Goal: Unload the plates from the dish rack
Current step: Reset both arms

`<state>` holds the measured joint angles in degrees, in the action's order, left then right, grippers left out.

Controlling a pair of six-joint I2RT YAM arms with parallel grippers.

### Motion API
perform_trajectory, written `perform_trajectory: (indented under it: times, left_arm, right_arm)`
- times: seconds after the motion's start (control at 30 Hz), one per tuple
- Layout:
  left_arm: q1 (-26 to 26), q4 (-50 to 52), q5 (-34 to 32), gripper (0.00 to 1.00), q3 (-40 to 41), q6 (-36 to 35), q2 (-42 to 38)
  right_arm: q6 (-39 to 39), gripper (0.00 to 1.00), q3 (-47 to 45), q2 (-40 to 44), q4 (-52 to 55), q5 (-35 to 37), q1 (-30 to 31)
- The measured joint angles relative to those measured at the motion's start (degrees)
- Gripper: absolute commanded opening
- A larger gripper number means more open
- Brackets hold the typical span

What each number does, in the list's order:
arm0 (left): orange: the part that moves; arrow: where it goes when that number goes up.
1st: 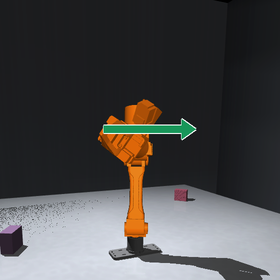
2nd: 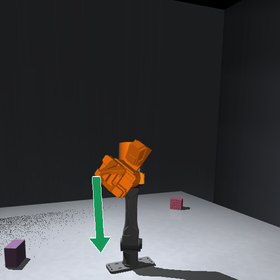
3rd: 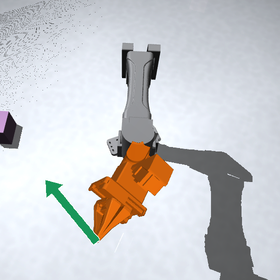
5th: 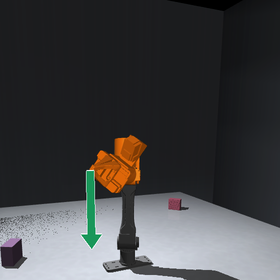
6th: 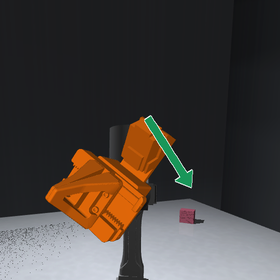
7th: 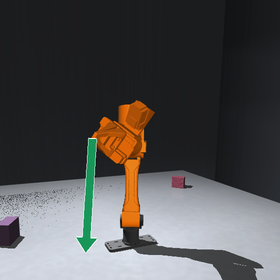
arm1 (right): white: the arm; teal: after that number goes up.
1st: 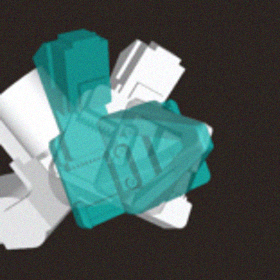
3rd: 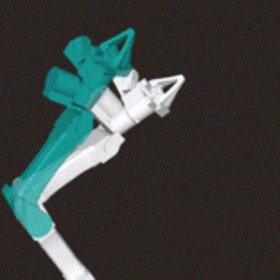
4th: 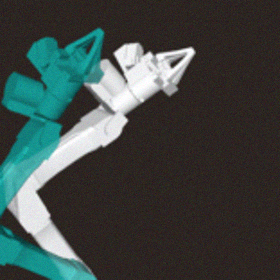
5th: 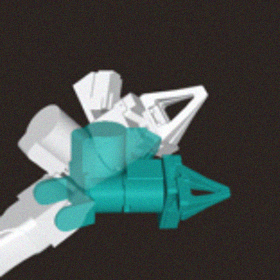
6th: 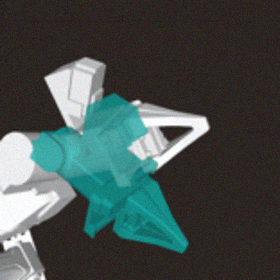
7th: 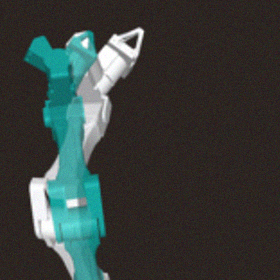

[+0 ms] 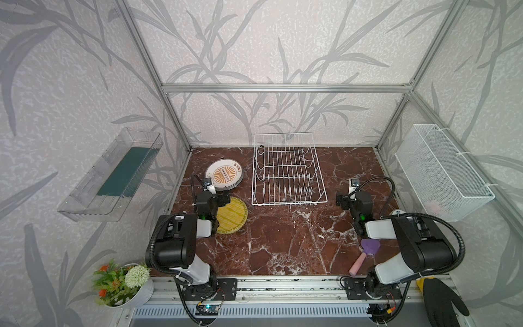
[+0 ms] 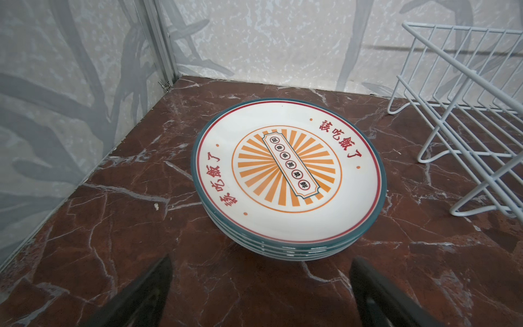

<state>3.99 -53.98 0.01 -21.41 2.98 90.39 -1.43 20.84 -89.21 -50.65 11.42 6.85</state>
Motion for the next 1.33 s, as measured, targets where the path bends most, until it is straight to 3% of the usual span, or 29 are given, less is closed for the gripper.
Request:
perform_trajectory:
  times: [0.5, 0.6, 0.63, 0.67, 0.73, 0.77, 1.33]
  left_arm:
    - [-0.3, 0.0, -1.6, 0.99, 0.0, 0.0, 0.0]
    - [-0.3, 0.0, -1.7, 0.72, 0.0, -0.1, 0.0]
    - [-0.3, 0.0, -1.7, 0.71, 0.0, -0.1, 0.0]
    - [-0.3, 0.0, -1.7, 0.73, 0.0, -0.1, 0.0]
    - [-0.3, 0.0, -1.8, 0.97, 0.0, 0.1, 0.0]
    - [-0.3, 0.0, -1.9, 0.99, 0.0, -0.3, 0.0]
    - [-0.3, 0.0, -1.9, 0.99, 0.0, -0.2, 0.0]
  right_arm:
    - [0.0, 0.99, 0.0, 0.0, 0.0, 0.0, 0.0]
    - [0.0, 0.99, 0.0, 0.0, 0.0, 0.0, 0.0]
    - [0.0, 0.99, 0.0, 0.0, 0.0, 0.0, 0.0]
    - [0.0, 0.99, 0.0, 0.0, 0.0, 0.0, 0.0]
    - [0.0, 0.99, 0.0, 0.0, 0.0, 0.0, 0.0]
    - [0.0, 0.99, 0.0, 0.0, 0.0, 0.0, 0.0]
    - [0.0, 0.99, 0.0, 0.0, 0.0, 0.0, 0.0]
